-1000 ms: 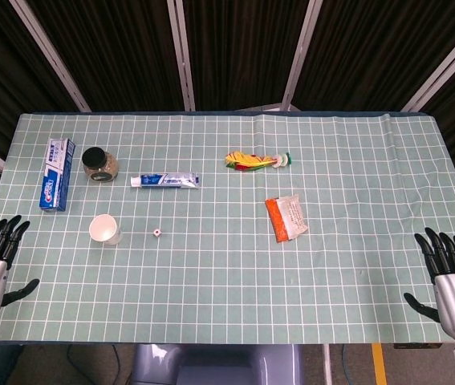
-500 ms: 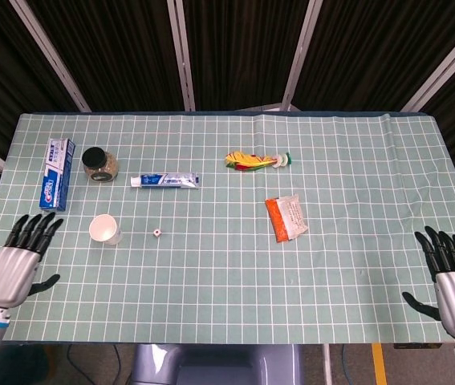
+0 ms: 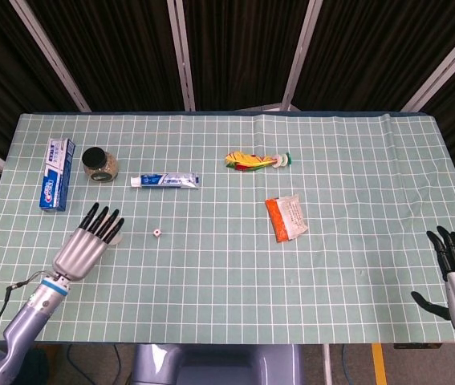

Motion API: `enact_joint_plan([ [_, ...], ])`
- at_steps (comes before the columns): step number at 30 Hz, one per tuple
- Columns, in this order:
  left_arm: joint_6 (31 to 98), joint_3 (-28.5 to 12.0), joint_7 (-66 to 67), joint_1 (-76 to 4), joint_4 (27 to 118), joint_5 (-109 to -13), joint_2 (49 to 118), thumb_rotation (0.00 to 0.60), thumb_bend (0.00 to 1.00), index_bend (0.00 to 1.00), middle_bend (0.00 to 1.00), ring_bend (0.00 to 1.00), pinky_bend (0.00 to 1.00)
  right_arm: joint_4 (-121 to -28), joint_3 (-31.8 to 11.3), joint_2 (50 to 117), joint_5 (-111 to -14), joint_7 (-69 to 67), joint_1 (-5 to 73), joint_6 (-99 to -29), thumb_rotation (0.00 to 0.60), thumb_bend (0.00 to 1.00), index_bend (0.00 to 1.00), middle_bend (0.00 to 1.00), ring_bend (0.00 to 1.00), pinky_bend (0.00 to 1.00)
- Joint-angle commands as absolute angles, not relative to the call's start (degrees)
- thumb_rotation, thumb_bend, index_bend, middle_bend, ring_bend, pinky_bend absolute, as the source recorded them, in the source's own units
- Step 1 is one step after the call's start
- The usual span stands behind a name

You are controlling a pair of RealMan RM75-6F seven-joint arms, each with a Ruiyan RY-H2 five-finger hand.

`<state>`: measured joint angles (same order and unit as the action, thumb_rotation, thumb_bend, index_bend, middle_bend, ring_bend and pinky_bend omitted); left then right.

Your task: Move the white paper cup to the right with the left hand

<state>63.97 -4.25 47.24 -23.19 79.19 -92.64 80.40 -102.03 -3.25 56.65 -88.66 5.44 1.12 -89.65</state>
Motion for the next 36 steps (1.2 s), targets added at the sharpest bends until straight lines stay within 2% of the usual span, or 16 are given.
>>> enact_joint_plan([
  [1, 62.09, -4.87, 52.07, -25.48, 73.76, -92.30, 84.53, 0.600, 0.00, 0.00, 0.00, 0.00, 0.00, -101.95, -3.30, 56.59, -88.55, 5.28, 1.09, -89.64, 0.600, 0.00, 0.00, 0.00, 0.00, 0.00],
  [6, 63.75, -4.49, 53.55, -26.94, 67.56, -93.86, 88.73, 0.600, 0.00, 0.07, 0.01, 0.00, 0.01, -101.83, -3.39, 56.79, -88.23, 5.27, 1.38, -88.99, 0.600, 0.00, 0.00, 0.00, 0.00, 0.00],
  [9, 63.76, -4.00, 52.51, -28.17, 63.50, -94.66, 90.87, 0.600, 0.00, 0.09, 0.04, 0.02, 0.06, -101.58, -3.62, 57.03, -87.53, 5.44, 1.78, -88.15, 0.600, 0.00, 0.00, 0.00, 0.00, 0.00],
  [12, 64.01, -3.69, 52.03, -28.91, 61.57, -95.14, 91.77, 0.600, 0.00, 0.15, 0.14, 0.10, 0.15, -101.54, -3.81, 57.10, -87.16, 5.45, 1.96, -87.85, 0.600, 0.00, 0.00, 0.00, 0.00, 0.00],
  [17, 64.25, -3.12, 49.98, -29.82, 59.61, -95.48, 92.66, 0.600, 0.00, 0.33, 0.36, 0.29, 0.32, -101.46, -3.96, 57.10, -86.75, 5.36, 2.12, -87.53, 0.600, 0.00, 0.00, 0.00, 0.00, 0.00],
  [23, 65.54, -2.62, 45.23, -30.30, 57.56, -95.42, 93.43, 0.600, 0.00, 0.46, 0.42, 0.36, 0.37, -101.41, -3.96, 57.02, -86.60, 5.14, 2.09, -87.48, 0.600, 0.00, 0.00, 0.00, 0.00, 0.00],
  [25, 66.10, -2.81, 43.40, -30.13, 57.80, -94.91, 93.25, 0.600, 0.00, 0.48, 0.42, 0.37, 0.38, -101.41, -3.93, 56.98, -86.61, 5.07, 2.06, -87.49, 0.600, 0.00, 0.00, 0.00, 0.00, 0.00],
  [32, 67.65, -7.18, 20.73, -27.79, 66.97, -87.11, 88.27, 0.600, 0.00, 0.48, 0.42, 0.35, 0.38, -101.56, -3.78, 56.86, -86.83, 4.91, 1.92, -87.63, 0.600, 0.00, 0.00, 0.00, 0.00, 0.00],
  [34, 65.36, -8.19, 11.76, -27.21, 70.70, -83.86, 86.16, 0.600, 0.00, 0.48, 0.42, 0.35, 0.38, -101.62, -3.71, 56.89, -87.01, 4.94, 1.92, -87.64, 0.600, 0.00, 0.00, 0.00, 0.00, 0.00],
  [36, 59.56, -8.94, -1.75, -26.88, 76.15, -79.64, 81.94, 0.600, 0.00, 0.48, 0.41, 0.35, 0.38, -101.69, -3.54, 56.93, -87.27, 5.08, 1.93, -87.57, 0.600, 0.00, 0.00, 0.00, 0.00, 0.00],
])
